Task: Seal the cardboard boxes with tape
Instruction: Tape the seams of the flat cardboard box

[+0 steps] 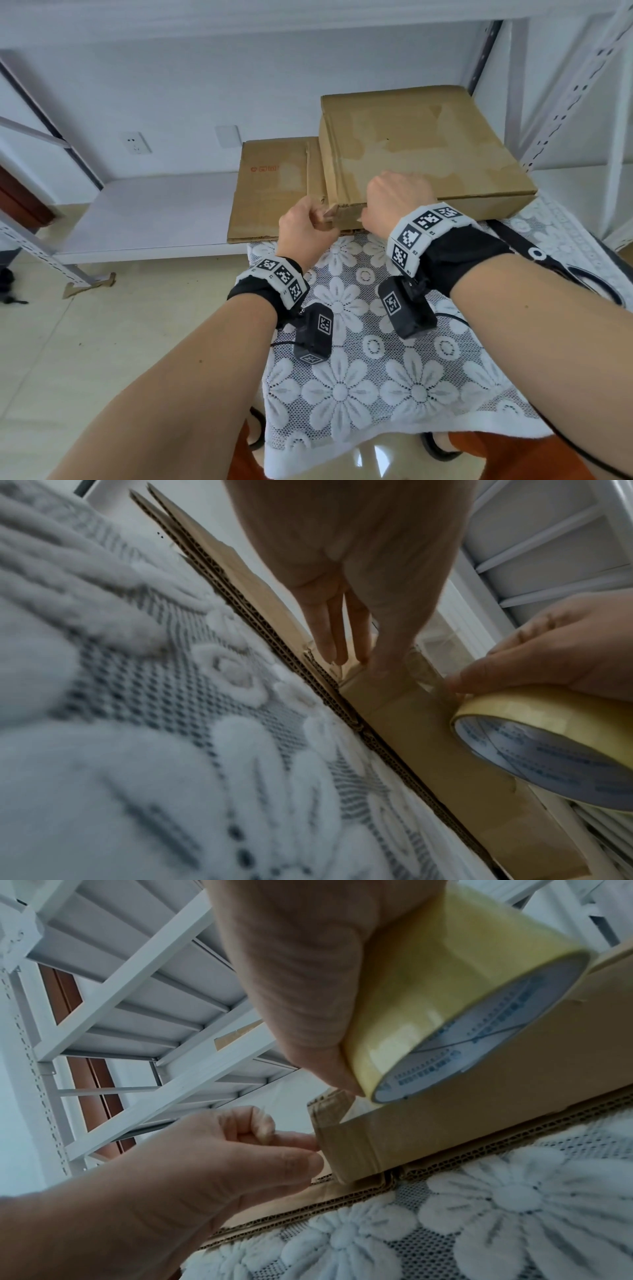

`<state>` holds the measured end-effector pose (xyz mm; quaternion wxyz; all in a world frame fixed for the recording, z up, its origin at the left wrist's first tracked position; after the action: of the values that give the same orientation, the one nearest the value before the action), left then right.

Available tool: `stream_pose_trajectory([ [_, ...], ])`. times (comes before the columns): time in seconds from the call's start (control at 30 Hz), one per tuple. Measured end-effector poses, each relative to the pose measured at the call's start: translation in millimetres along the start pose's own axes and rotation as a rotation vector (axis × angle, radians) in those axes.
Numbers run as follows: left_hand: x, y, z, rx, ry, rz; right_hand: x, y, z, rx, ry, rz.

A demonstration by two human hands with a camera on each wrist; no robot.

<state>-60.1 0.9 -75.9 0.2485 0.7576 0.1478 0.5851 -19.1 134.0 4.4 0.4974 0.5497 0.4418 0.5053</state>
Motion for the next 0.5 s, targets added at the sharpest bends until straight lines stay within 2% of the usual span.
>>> stream_pose_trajectory([
  [0.1,0,0,4,-0.062,0.039,0.053,-1,3,-1,-0.009,-0.037,-0.02],
  [0.3,-1,0,-3,0.007,0.088,0.063,-5,4,-4,-0.003,-0.068,-0.005],
  [0.5,-9,-4,-9,0.06,0.106,0.048,-7,5,-5,-0.009,-0.037,0.016],
])
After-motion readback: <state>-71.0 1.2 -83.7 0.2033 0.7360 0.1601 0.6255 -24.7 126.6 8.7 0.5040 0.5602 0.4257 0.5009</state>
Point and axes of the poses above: each hand's wrist, its own z-axis away from the middle knuckle, its own y-axis out of the back of the hand, x = y × z, the point moved 4 cm from there along -z, towards the middle knuckle, and after that the axes turned 3 degrees about -x, right-handed, at the moved point
